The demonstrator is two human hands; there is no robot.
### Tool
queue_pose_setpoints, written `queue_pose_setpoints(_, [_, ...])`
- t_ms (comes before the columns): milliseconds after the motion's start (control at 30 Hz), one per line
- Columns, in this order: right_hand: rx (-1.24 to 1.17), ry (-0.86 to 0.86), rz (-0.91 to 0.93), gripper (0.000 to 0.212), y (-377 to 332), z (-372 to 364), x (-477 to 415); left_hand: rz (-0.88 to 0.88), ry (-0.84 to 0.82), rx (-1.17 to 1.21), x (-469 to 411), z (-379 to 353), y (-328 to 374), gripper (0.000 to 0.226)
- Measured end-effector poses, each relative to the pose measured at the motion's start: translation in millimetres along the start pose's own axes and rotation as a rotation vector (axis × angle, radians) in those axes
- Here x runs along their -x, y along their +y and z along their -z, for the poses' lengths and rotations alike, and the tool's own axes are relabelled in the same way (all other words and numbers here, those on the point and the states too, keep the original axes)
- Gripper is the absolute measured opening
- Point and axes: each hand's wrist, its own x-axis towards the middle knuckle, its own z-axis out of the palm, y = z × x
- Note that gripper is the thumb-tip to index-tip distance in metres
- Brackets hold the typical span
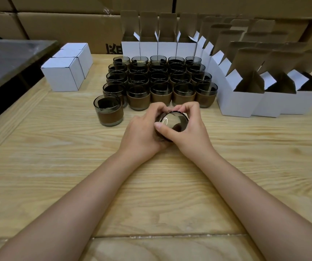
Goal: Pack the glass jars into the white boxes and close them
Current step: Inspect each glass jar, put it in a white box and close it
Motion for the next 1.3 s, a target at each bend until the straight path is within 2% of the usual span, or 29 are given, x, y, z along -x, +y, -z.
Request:
queue_pose_setpoints(167, [-0.093, 0.068, -0.001, 0.036, -8, -2, 3, -0.042, 0.032, -0.032, 2, -3, 4, 0.068])
queue_pose_setpoints(333, [-0.080, 0.085, 0.014, 0.020, -12, -2, 2, -0.079, 0.026, -0.013, 1, -2, 4, 0.073])
queue_pose_setpoints(500, [-0.128, 0.031, -0.001, 0.011, -14, 2, -1, -0.074, 0.039, 0.096, -1, 0, 1, 0.070])
queue_pose_setpoints(633, [-0.264, -0.043, 0.002, 0.007, -14, 7, -5, -0.025, 0.042, 0.227, -3, 0, -6, 0.066])
queue_pose_setpoints(767, [-0.416, -0.176, -0.030, 0.017, -8, 14, -8, 0.026, 0.093, 0.303, -6, 1, -10, 0.071])
queue_pose_setpoints(967, [-0.560, -0.372, -0.088, 0.045, -5, 22, -8, 0.071, 0.109, 0.316, -6, 2, -15, 0.076])
queue_pose_setpoints(1100, [-0.446, -0.388, -0.065, 0.061, -4, 23, -8, 0.096, 0.111, 0.312, -6, 2, -14, 0.075])
queue_pose_setpoints(1300, [-0.284, -0.335, -0.009, 0.063, -1, 21, -8, 0.124, 0.091, 0.214, -5, 3, -10, 0.071])
